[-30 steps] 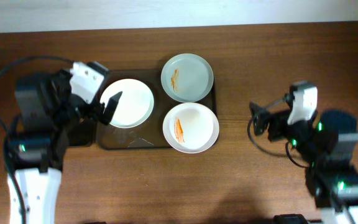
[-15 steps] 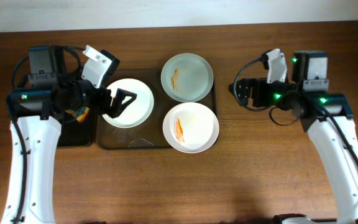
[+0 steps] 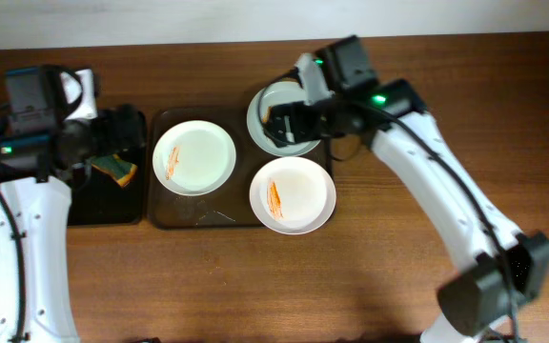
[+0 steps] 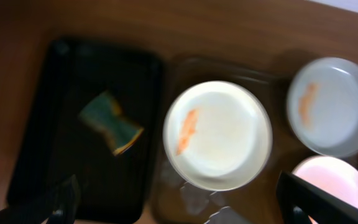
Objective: Clean dirty plates on tray and stack at the side
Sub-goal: 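Move left gripper to the sponge and right gripper to the top-left white plate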
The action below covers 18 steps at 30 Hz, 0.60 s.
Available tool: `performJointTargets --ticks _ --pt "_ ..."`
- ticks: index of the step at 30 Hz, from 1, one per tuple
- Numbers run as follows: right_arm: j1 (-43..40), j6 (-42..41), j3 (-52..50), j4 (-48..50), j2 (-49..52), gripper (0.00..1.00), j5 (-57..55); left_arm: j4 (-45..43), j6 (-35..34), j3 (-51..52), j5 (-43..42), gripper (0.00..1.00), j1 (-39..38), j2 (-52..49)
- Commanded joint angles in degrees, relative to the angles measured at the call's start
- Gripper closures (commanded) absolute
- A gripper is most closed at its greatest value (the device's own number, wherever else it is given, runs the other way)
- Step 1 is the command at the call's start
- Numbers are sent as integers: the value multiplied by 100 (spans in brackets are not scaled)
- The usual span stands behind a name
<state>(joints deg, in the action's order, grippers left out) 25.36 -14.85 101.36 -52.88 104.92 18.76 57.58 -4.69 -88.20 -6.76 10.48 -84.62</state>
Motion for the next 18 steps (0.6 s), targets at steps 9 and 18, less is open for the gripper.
performJointTargets --ticks 9,18 --pt "855 -1311 205 1285 1687 60 -474 -166 -339 -79 748 1 695 -1403" --pt "1069 -2363 205 2004 2302 73 -1156 -446 -339 -79 772 1 695 -1545"
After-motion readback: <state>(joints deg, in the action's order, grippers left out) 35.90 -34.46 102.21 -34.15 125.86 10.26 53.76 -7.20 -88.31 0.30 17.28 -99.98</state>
